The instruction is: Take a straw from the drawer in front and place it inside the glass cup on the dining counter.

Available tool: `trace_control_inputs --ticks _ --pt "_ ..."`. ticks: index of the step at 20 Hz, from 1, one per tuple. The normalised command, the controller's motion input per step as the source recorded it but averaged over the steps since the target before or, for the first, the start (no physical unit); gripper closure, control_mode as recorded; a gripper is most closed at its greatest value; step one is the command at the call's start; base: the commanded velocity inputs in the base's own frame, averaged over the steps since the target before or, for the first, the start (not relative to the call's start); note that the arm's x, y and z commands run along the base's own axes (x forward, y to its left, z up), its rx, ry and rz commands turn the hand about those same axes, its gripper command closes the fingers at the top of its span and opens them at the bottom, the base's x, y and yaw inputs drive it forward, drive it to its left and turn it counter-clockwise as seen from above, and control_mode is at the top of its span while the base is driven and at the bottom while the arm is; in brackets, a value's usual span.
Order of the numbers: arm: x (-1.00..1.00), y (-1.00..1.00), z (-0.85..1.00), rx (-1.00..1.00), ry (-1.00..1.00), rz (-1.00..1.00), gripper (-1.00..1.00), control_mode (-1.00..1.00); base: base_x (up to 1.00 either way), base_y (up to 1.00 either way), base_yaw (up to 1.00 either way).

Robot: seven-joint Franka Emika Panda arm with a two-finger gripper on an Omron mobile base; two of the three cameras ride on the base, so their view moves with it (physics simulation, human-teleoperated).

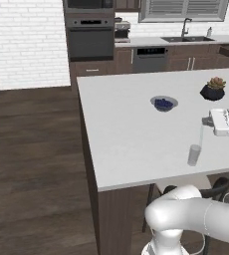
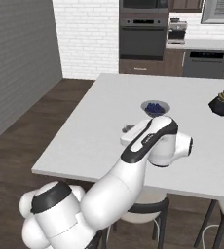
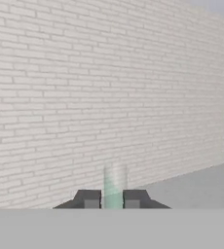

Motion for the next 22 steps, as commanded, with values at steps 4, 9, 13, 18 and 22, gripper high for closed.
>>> trace_control_inputs --ticks 4,9,13,18,22 --pt "0.00 -0.08 -0.03 0.00 -0.09 0.02 1.00 -1.00 0.00 0.00 0.00" --pt "0.00 0.00 -0.08 0.00 -0.05 0.02 1.00 -1.00 0.00 0.00 0.00" --pt "0.00 0.00 -0.13 0.00 -0.01 0.01 1.00 -1.00 0.00 0.00 0.00" --pt "0.08 0.00 -0.14 0.00 -0.01 0.01 1.00 -1.00 0.00 0.00 0.00" --pt "0.15 0.00 -0.13 0.00 0.00 0.01 1.00 -1.00 0.00 0.00 0.00"
